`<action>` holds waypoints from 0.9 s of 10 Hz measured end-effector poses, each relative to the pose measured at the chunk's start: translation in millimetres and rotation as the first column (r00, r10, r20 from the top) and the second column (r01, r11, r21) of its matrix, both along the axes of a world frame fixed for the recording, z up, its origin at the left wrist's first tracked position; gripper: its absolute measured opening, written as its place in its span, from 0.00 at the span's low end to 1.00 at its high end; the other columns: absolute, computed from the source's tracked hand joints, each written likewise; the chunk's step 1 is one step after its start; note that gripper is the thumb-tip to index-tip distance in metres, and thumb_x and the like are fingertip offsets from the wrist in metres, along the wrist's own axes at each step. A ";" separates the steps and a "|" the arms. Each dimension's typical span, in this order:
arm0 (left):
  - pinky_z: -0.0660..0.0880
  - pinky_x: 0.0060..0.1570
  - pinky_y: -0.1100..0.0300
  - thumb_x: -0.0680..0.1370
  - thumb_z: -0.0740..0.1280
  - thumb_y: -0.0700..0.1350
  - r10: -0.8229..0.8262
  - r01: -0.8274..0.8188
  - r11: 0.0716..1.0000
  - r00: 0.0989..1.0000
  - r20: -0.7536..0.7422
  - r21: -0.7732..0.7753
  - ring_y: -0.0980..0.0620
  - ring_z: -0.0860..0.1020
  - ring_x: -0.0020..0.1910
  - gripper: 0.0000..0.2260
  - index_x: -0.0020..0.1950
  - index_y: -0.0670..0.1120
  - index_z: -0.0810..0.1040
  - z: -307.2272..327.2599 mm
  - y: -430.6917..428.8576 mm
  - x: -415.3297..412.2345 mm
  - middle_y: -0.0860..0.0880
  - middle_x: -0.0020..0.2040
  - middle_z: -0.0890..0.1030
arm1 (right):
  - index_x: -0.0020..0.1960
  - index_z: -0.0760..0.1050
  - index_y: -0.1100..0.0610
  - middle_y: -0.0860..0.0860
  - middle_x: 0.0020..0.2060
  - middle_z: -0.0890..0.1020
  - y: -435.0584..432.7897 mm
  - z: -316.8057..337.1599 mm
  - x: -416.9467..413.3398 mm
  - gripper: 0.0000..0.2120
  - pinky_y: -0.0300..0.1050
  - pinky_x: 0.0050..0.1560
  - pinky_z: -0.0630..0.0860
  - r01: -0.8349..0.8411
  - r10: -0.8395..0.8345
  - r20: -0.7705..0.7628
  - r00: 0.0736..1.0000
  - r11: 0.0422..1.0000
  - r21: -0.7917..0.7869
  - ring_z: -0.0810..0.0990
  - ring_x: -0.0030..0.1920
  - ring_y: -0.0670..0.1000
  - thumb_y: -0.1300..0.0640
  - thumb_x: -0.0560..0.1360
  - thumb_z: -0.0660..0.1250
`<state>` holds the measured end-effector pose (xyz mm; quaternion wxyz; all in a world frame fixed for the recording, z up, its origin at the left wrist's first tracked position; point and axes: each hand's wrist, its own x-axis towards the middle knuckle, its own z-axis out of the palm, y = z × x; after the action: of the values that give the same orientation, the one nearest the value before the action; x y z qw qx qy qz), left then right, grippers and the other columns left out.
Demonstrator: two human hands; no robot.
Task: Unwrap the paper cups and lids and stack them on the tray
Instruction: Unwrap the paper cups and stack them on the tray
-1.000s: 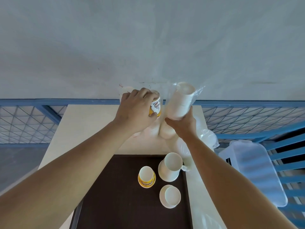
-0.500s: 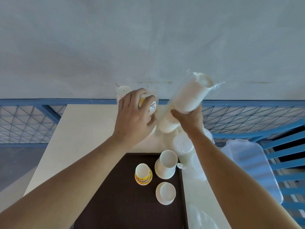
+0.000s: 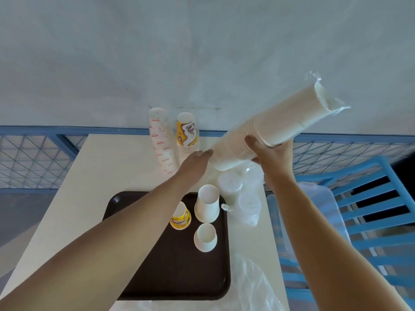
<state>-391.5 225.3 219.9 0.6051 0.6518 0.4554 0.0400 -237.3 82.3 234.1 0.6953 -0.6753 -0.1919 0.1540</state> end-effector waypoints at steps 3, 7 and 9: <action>0.80 0.63 0.42 0.75 0.67 0.61 0.093 -0.104 0.994 0.969 0.230 0.037 0.36 0.83 0.57 0.18 0.47 0.45 0.80 40.0 -52.2 -30.8 0.38 0.54 0.84 | 0.69 0.74 0.56 0.55 0.61 0.84 -53.9 52.1 -36.6 0.39 0.68 0.59 0.81 -0.158 0.155 0.060 0.986 0.986 0.052 0.83 0.63 0.58 0.47 0.64 0.87; 0.82 0.61 0.52 0.84 0.68 0.49 0.418 -0.416 0.907 0.864 0.281 -0.070 0.48 0.83 0.57 0.16 0.65 0.39 0.80 54.1 -89.0 -175.0 0.45 0.57 0.83 | 0.66 0.72 0.44 0.41 0.59 0.82 -59.3 77.9 -167.9 0.34 0.43 0.60 0.80 -0.386 0.393 0.186 0.900 0.919 -0.075 0.81 0.60 0.40 0.49 0.66 0.85; 0.80 0.64 0.51 0.81 0.70 0.42 0.567 -0.521 0.820 0.797 0.211 -0.237 0.47 0.83 0.60 0.07 0.57 0.41 0.83 0.1 -89.0 -253.3 0.42 0.58 0.84 | 0.62 0.71 0.44 0.36 0.51 0.81 -49.6 35.7 -248.2 0.31 0.30 0.54 0.77 -0.416 0.438 0.084 0.895 0.887 -0.199 0.78 0.53 0.30 0.51 0.65 0.85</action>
<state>-644.8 136.4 220.0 0.6767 0.4282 0.5379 0.2634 -485.4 32.7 269.8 0.5683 -0.6834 -0.3654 0.2765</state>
